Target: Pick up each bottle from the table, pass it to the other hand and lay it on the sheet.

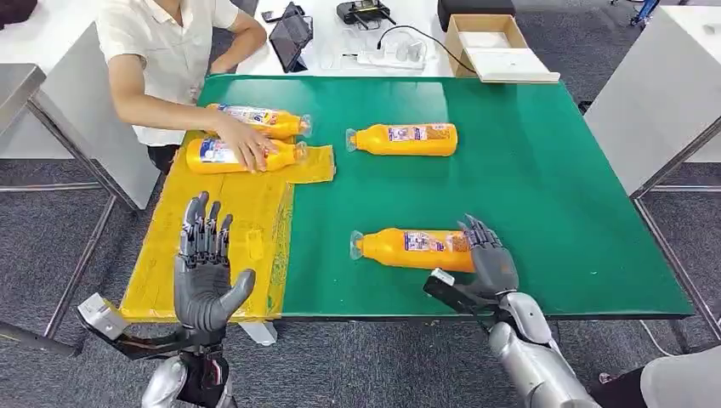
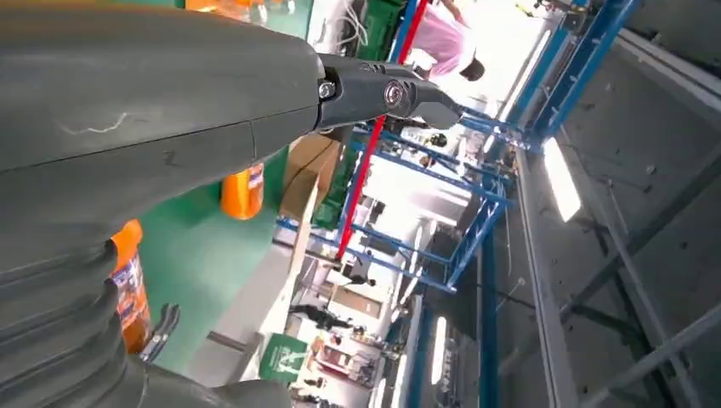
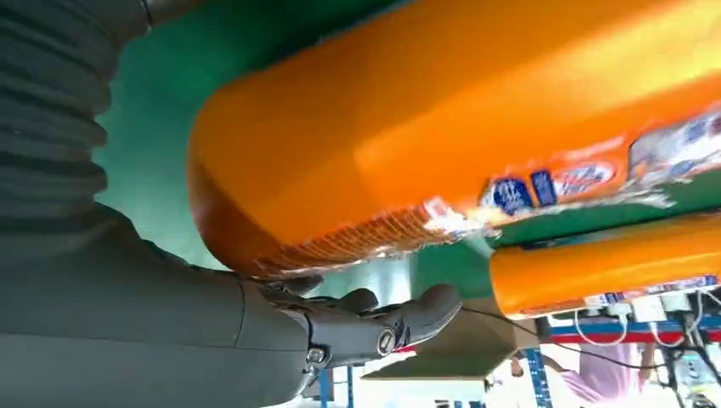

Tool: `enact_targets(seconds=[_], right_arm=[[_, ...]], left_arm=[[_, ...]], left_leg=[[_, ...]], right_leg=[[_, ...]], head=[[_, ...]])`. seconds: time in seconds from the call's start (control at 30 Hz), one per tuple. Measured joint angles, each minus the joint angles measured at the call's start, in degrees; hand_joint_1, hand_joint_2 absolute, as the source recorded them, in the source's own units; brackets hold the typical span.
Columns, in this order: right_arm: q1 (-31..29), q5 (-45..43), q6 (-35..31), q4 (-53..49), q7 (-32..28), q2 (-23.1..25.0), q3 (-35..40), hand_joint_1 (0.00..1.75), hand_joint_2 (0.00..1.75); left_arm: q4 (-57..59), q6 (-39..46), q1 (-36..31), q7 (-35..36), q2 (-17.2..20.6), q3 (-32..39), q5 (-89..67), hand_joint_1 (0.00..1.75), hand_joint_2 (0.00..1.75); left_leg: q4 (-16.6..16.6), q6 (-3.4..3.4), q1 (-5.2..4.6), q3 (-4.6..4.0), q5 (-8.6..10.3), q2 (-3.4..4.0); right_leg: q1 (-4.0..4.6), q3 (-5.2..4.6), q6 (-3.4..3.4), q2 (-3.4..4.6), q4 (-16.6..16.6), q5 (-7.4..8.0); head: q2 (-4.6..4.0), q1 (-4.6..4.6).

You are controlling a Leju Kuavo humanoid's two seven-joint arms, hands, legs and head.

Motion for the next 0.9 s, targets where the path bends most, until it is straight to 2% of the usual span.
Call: enact_targets(seconds=[0.17, 0.53, 0.57, 0.6, 0.63, 0.7, 0.9], right_arm=[[-2.3, -0.7, 2.2, 2.9, -1.3, 0.2, 0.1, 0.0, 1.75], [-5.4, 3.5, 0.5, 6.3, 2.1, 1.0, 2.1, 0.0, 1.75], [-5.7, 3.4, 1.1, 6.5, 2.2, 1.0, 2.1, 0.4, 1.75], [-6.0, 3.2, 2.1, 6.8, 2.3, 1.2, 2.2, 1.57, 1.75], [-6.3, 2.9, 3.4, 7.1, 2.4, 1.2, 2.2, 1.71, 1.75], [-7.1, 2.3, 6.2, 8.1, 2.6, 1.2, 2.5, 1.75, 1.75], [-10.5, 1.7, 13.8, 11.3, 4.5, 1.2, 3.0, 1.71, 1.75]], left_arm=[[0.7, -0.3, -1.0, 0.3, 0.0, -1.0, 0.0, 0.0, 1.75], [1.7, -0.6, -1.9, 1.2, 0.0, -2.2, 0.4, 0.0, 1.75], [1.8, -0.7, -2.0, 1.4, 0.0, -2.2, 0.5, 0.0, 1.75], [1.9, -0.8, -2.1, 1.6, 0.0, -2.3, 0.6, 0.0, 1.75], [2.0, -1.0, -2.3, 1.8, 0.0, -2.4, 0.9, 0.0, 1.75], [2.4, -1.4, -2.7, 2.3, 0.0, -2.5, 1.4, 0.0, 1.75], [3.6, -2.4, -4.0, 3.0, 0.0, -2.6, 2.9, 0.0, 1.75]], left_leg=[[0.0, 0.0, 0.0, 0.05, 0.0, 0.03], [0.0, 0.0, 0.01, 0.12, 0.0, 0.03], [0.0, 0.0, 0.01, 0.12, 0.0, 0.03], [0.0, 0.0, 0.01, 0.12, 0.0, 0.04], [0.0, 0.0, 0.01, 0.13, 0.0, 0.04], [0.0, 0.0, 0.01, 0.18, 0.0, 0.07], [0.0, 0.01, 0.01, 0.57, -0.02, 0.31]], right_leg=[[0.01, 0.03, 0.0, 0.01, 0.0, 0.0], [0.01, 0.11, 0.0, 0.01, 0.0, 0.0], [0.01, 0.12, 0.0, 0.01, 0.0, 0.0], [0.01, 0.12, 0.0, 0.02, 0.0, 0.01], [0.01, 0.12, 0.0, 0.02, 0.0, 0.01], [0.01, 0.16, 0.0, 0.03, 0.0, 0.01], [0.02, 0.43, 0.0, 0.15, 0.0, 0.01]], head=[[0.0, -0.02], [-0.02, -0.02], [-0.02, 0.0], [-0.02, -0.02], [0.0, -0.02], [0.0, 0.0], [0.0, 0.0]])
